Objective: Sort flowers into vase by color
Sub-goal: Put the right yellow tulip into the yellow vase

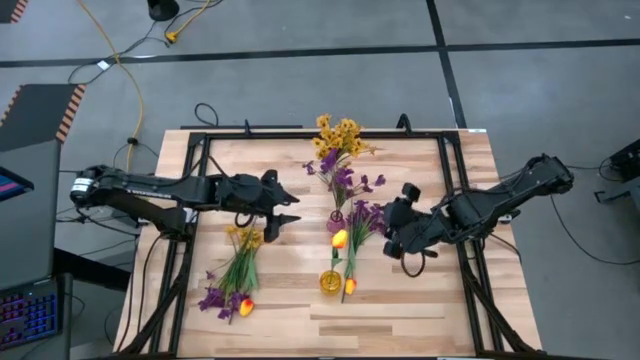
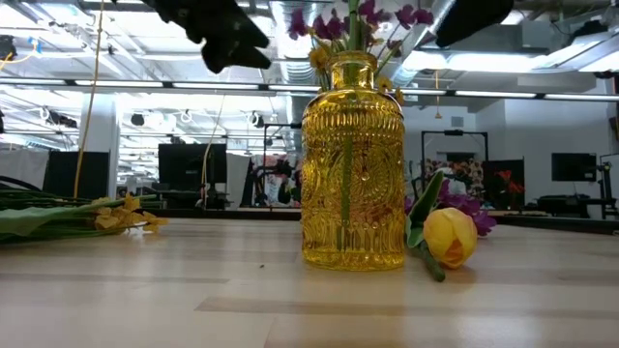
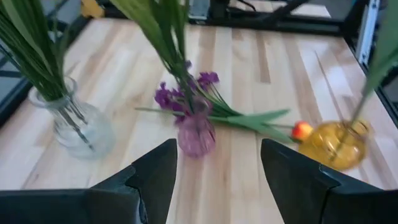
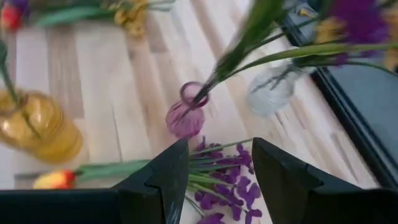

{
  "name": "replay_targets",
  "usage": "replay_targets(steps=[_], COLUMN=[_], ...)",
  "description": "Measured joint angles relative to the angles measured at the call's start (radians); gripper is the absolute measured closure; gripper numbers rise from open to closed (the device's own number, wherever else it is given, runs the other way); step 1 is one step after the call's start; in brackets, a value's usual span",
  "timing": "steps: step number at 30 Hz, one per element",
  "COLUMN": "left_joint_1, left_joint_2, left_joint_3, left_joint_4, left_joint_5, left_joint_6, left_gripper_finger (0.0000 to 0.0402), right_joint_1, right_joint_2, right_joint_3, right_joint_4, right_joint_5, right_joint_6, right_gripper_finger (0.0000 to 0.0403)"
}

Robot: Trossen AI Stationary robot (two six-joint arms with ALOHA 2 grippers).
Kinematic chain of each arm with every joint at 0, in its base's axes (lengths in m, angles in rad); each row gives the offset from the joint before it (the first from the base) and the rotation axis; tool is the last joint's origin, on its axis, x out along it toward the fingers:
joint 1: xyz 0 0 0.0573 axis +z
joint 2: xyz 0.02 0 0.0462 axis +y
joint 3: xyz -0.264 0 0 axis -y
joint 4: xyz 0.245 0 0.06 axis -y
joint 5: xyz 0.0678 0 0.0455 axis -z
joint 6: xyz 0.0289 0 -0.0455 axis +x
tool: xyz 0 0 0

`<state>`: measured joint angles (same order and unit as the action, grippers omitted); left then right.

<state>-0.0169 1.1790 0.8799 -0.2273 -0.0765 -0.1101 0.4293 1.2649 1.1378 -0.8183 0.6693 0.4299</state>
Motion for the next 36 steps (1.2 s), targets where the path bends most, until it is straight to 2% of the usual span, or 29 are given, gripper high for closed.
replay_targets(steps=[10,19,26,33,36], left_joint_1=[-0.051,-0.053,-0.052,-0.052,-0.053], left_joint_2=[-0.005,-0.004,-0.004,-0.004,-0.004], left_joint_3=[-0.001,-0.001,-0.001,-0.001,-0.001], left_joint_4=[-0.032,-0.029,-0.027,-0.027,-0.027], left_joint_5=[-0.003,-0.008,-0.009,-0.010,-0.010], left_joint_6=[-0.004,-0.008,-0.011,-0.026,-0.027], left_gripper_finger=[0.0182,0.0182,0.0182,0.0182,0.0182], right_joint_1=[0.079,0.115,0.103,0.094,0.090], right_joint_2=[0.200,0.367,0.472,0.550,0.572], right_joint_3=[0.000,0.000,0.000,0.000,0.000], right_joint_4=[0.120,0.237,0.229,0.230,0.235], right_joint_5=[-0.151,-0.151,-0.151,-0.148,-0.148], right_joint_6=[-0.228,-0.428,-0.445,-0.602,-0.622], right_gripper_finger=[0.0200,0.0200,0.0200,0.0200,0.0200])
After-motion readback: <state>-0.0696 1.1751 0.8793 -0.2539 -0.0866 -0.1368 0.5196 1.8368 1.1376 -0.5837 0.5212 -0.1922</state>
